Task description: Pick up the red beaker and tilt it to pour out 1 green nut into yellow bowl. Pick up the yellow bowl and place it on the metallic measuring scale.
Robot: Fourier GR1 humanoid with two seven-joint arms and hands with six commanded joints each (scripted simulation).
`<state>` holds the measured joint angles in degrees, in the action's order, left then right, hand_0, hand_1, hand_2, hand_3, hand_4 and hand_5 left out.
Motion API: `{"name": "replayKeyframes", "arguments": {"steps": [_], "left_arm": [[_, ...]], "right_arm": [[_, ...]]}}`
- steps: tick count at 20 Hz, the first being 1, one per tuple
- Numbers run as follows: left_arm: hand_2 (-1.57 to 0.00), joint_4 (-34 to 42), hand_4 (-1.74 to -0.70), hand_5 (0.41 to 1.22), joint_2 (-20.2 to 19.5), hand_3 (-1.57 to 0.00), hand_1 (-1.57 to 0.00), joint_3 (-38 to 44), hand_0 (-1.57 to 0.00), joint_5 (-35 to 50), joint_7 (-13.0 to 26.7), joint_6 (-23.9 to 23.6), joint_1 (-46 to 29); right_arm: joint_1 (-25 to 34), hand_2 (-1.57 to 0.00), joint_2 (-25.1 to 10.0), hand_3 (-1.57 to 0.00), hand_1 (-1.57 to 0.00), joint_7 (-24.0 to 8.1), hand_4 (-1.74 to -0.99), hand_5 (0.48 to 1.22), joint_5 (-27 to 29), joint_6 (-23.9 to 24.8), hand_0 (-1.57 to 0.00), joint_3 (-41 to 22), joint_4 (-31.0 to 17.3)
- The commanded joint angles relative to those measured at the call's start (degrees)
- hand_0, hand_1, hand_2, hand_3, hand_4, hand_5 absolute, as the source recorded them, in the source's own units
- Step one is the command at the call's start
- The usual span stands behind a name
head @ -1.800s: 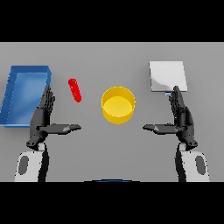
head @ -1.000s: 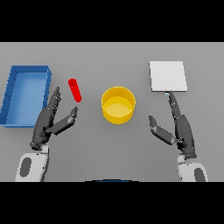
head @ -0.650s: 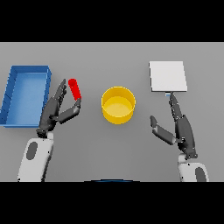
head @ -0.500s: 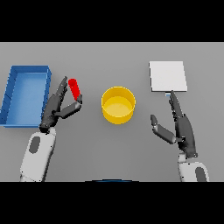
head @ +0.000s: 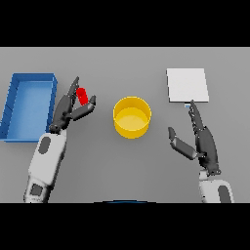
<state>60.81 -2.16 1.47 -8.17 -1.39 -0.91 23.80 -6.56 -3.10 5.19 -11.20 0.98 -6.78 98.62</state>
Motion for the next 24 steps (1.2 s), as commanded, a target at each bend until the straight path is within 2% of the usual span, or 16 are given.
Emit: {"name": "replayKeyframes", "arguments": {"steps": [1,5,7,9,10,11,13,14,16,18,20,24], "left_arm": [[0.0,-1.14,-1.31,0.704,0.28,0.0,0.0,0.06,0.0,-0.16,-0.39,-0.22,0.75],[0.0,-4.8,-1.32,0.71,-0.15,0.0,0.0,0.78,0.0,-0.26,-1.16,0.16,3.94],[0.0,-5.9,-1.34,0.725,0.15,0.0,0.0,0.95,0.0,-0.18,-3.31,0.22,4.52],[-0.03,-8.36,-1.39,0.752,0.85,0.0,0.0,1.67,0.0,0.09,-5.16,-0.34,5.63],[-0.12,-8.87,-1.42,0.77,1.45,-0.08,-0.08,1.85,-0.08,0.14,-5.2,-0.94,6.08],[-0.31,-9.98,-1.44,0.795,1.53,-0.22,-0.28,2.8,-0.25,0.79,-4.54,-1.26,7.23],[-0.71,-10.84,-1.44,0.949,2.58,-0.71,-0.7,3.03,-0.68,0.01,-4.62,-4.11,7.84],[-0.89,-11.32,-1.44,1.003,2.24,-0.88,-0.87,2.84,-0.86,-0.9,-3.99,-5.13,8.35],[-1.13,-12.18,-1.44,1.082,2.37,-1.13,-1.13,2.83,-1.12,-1.79,-6.77,-5.42,8.49],[-1.29,-13.16,-1.45,1.132,2.86,-1.29,-1.29,3.59,-1.28,-1.73,-8.04,-5.58,9.05],[-1.39,-13.2,-1.55,1.129,3.47,-1.39,-1.39,3.53,-1.38,-1.86,-9.59,-6.73,8.99],[-1.5,-11.08,-1.66,1.108,2.74,-1.5,-1.5,2.86,-1.49,0.02,-10.24,-6.75,8.47]], "right_arm": [[-0.08,0.0,-0.05,0.0,0.0,-0.17,-1.332,0.685,0.46,-0.21,0.0,0.23,-0.07],[0.14,0.0,0.31,0.0,0.0,-1.0,-1.315,0.682,-0.17,0.4,0.0,-0.03,0.25],[0.22,0.0,-0.05,0.0,0.0,-1.26,-1.305,0.681,0.25,0.39,0.0,0.54,0.16],[0.02,0.0,0.28,0.0,0.0,-0.23,-1.295,0.683,-0.1,0.66,0.0,0.33,-0.32],[0.29,0.0,0.02,0.0,0.0,-0.2,-1.291,0.684,-0.32,0.8,0.0,0.56,-0.71],[-0.34,0.0,-0.15,0.0,0.0,0.66,-1.289,0.684,0.23,0.42,0.0,0.65,-0.08],[0.08,0.0,-0.72,0.0,0.0,-0.15,-1.285,0.683,0.64,0.01,0.0,0.93,0.55],[-0.08,0.0,-0.79,0.0,0.0,-0.2,-1.283,0.683,0.46,-0.04,0.0,0.86,0.2],[-0.26,0.0,-0.39,0.0,0.0,0.09,-1.29,0.684,0.13,-0.07,0.0,0.38,-0.14],[-0.32,0.0,-0.56,0.0,0.0,0.73,-1.293,0.682,0.82,-0.57,0.0,0.51,0.37],[0.48,0.0,0.25,0.0,0.0,-0.21,-1.303,0.682,0.86,-0.45,0.0,0.23,-0.58],[0.71,0.0,0.2,0.0,0.0,1.26,-1.274,0.674,-0.83,0.21,0.0,-0.47,-0.46]]}}
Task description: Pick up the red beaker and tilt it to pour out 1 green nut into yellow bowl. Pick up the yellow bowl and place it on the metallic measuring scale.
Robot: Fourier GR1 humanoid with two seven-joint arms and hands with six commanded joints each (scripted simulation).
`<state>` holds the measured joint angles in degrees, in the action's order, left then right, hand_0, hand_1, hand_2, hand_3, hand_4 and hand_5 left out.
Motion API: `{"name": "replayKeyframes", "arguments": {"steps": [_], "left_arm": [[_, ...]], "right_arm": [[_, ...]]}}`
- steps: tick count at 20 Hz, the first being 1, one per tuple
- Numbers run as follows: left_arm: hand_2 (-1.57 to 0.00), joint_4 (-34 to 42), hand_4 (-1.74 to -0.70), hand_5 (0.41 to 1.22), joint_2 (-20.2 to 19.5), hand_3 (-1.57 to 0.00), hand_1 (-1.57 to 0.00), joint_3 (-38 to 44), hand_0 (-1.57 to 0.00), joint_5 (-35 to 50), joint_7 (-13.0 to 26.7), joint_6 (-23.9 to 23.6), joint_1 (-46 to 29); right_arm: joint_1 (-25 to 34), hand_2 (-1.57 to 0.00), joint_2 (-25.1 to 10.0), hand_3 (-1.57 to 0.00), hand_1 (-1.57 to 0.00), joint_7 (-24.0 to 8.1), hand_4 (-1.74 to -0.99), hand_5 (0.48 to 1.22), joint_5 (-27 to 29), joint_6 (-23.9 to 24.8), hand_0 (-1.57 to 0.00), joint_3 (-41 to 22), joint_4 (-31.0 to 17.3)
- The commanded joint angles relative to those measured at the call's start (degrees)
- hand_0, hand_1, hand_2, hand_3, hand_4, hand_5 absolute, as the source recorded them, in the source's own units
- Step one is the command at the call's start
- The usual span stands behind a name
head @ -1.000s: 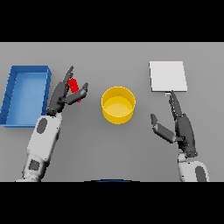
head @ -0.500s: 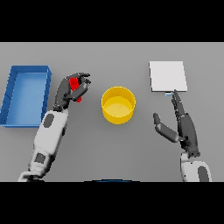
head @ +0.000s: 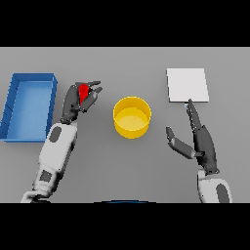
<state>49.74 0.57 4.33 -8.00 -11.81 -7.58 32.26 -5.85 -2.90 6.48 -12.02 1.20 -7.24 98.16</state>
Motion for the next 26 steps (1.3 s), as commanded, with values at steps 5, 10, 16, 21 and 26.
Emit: {"name": "replayKeyframes", "arguments": {"steps": [5,10,16,21,26], "left_arm": [[-1.55,7.21,-1.72,1.097,-1.72,-1.55,-1.55,-3.61,-1.55,-1.27,2.68,-1.96,0.45],[-1.56,11.54,-1.73,1.121,-7.53,-1.56,-1.56,-13.89,-1.56,-10.25,10.87,1.56,3.27],[-1.56,16.13,-1.73,1.112,-12.62,-1.56,-1.56,-19.76,-1.56,-13.6,13.86,4.93,1.68],[-1.57,14.09,-1.74,1.134,-17.18,-1.57,-1.57,-31.13,-1.57,-26.37,16.42,7.09,8.37],[-1.57,8.63,-1.74,1.193,-19.07,-1.57,-1.57,-39.9,-1.57,-35.32,14.92,10.65,16.03]], "right_arm": [[0.04,0.0,-0.5,0.0,0.0,0.13,-1.25,0.672,-1.17,0.59,0.0,0.07,-0.65],[-0.13,0.0,-0.7,0.0,0.0,-1.29,-1.243,0.691,-3.53,1.59,0.0,-0.78,0.98],[-0.93,0.0,-0.31,0.0,0.0,-2.31,-1.248,0.711,-3.15,1.05,0.0,-1.25,1.47],[-0.91,0.0,-0.44,0.0,0.0,-1.57,-1.267,0.72,-2.41,0.69,0.0,-0.87,1.43],[-1.12,0.0,0.03,0.0,0.0,-1.68,-1.264,0.717,-2.39,0.64,0.0,-1.15,1.33]]}}
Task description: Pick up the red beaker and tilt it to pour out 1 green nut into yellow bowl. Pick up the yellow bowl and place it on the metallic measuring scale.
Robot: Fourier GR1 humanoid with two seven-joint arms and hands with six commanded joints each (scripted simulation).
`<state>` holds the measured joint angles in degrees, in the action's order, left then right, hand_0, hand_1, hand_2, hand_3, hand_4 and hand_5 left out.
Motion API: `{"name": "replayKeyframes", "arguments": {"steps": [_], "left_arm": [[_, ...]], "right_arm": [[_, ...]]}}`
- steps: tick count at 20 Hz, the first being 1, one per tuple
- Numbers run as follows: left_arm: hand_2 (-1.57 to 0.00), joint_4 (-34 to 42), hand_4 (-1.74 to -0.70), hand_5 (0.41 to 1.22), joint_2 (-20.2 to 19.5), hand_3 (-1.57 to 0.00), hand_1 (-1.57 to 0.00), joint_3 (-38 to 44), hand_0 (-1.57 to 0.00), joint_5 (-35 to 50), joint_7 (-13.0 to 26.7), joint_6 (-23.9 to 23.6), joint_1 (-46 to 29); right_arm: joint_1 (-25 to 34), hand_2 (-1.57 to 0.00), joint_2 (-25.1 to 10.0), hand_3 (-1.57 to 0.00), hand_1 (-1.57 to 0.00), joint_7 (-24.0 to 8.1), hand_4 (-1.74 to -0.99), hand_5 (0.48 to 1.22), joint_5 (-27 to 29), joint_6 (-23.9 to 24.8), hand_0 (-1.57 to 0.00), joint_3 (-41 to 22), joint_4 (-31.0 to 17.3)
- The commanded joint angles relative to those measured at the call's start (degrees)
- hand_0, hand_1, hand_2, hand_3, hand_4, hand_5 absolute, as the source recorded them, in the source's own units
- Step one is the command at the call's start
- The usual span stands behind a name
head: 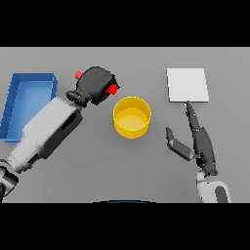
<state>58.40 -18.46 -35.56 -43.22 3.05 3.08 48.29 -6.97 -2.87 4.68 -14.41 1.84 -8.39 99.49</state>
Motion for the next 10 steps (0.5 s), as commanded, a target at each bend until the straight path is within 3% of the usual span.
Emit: {"name": "replayKeyframes", "arguments": {"steps": [1,3,10], "left_arm": [[-1.57,-0.71,-1.69,1.198,-0.21,-1.57,-1.57,-1.6,-1.57,-1.27,-0.69,1.61,1.74],[-1.57,-2.88,-1.61,1.206,-0.62,-1.57,-1.57,-5.0,-1.57,-4.13,-1.33,4.03,4.79],[-1.57,-6.88,-1.71,1.218,0.85,-1.57,-1.57,-15.28,-1.57,-9.54,-3.13,12.79,13.12]], "right_arm": [[-0.08,0.0,-0.37,0.0,0.0,1.21,-1.261,0.715,0.22,-0.22,0.0,0.16,0.17],[0.13,0.0,-0.07,0.0,0.0,0.79,-1.258,0.697,0.39,0.14,0.0,0.35,0.41],[0.14,0.0,1.14,0.0,0.0,0.68,-1.198,0.65,-0.03,1.36,0.0,0.46,-1.17]]}}
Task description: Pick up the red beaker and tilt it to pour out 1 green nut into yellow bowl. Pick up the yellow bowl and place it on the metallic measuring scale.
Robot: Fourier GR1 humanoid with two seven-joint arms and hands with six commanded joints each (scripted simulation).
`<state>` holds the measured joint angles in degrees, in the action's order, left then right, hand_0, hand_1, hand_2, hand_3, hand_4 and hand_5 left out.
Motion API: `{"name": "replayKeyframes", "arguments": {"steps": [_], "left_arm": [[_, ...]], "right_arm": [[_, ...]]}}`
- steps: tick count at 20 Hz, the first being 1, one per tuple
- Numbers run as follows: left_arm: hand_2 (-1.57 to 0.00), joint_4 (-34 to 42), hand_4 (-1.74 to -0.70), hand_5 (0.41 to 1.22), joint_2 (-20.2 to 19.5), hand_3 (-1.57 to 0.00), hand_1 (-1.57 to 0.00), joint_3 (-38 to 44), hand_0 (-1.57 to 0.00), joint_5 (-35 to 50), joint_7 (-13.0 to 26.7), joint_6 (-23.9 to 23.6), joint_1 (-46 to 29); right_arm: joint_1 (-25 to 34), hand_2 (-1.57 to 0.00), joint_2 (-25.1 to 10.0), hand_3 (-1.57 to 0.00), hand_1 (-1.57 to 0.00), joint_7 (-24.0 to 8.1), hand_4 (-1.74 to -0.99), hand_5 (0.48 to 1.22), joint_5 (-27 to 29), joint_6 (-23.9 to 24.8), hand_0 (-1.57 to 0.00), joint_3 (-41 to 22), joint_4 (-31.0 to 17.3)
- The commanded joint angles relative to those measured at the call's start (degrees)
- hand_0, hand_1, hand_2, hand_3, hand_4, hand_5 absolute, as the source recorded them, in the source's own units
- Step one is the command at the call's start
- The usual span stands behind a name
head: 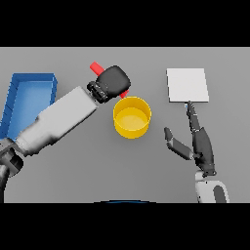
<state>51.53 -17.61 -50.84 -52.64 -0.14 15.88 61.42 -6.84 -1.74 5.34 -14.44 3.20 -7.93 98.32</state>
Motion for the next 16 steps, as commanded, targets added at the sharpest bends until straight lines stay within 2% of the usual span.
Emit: {"name": "replayKeyframes", "arguments": {"steps": [1,4,6,9,16], "left_arm": [[-1.57,-0.67,-1.72,1.219,0.02,-1.57,-1.57,-1.47,-1.57,-1.11,-0.16,0.56,1.08],[-1.57,-1.68,-1.73,1.22,-0.23,-1.57,-1.57,-5.51,-1.57,-4.0,-0.3,2.36,4.2],[-1.57,-3.04,-1.73,1.22,0.86,-1.57,-1.57,-8.52,-1.57,-5.73,0.02,2.6,5.39],[-1.57,-3.27,-1.74,1.221,0.17,-1.57,-1.57,-12.44,-1.57,-7.66,-3.12,1.07,7.26],[-1.57,-7.61,-1.73,1.221,2.81,-1.57,-1.57,-22.04,-1.57,-13.65,-4.06,-0.67,12.97]], "right_arm": [[0.39,0.0,-0.01,0.0,0.0,0.07,-1.193,0.649,-0.88,0.68,0.0,-0.09,-0.08],[0.35,0.0,-0.18,0.0,0.0,1.22,-1.191,0.649,-1.07,0.79,0.0,0.0,-0.72],[0.64,0.0,0.31,0.0,0.0,0.75,-1.183,0.643,-2.0,1.4,0.0,-0.51,-0.49],[0.16,0.0,0.14,0.0,0.0,0.9,-1.179,0.627,-0.7,1.11,0.0,0.2,0.18],[0.2,0.0,-0.66,0.0,0.0,-0.21,-1.157,0.629,-2.4,1.42,0.0,-0.25,1.33]]}}
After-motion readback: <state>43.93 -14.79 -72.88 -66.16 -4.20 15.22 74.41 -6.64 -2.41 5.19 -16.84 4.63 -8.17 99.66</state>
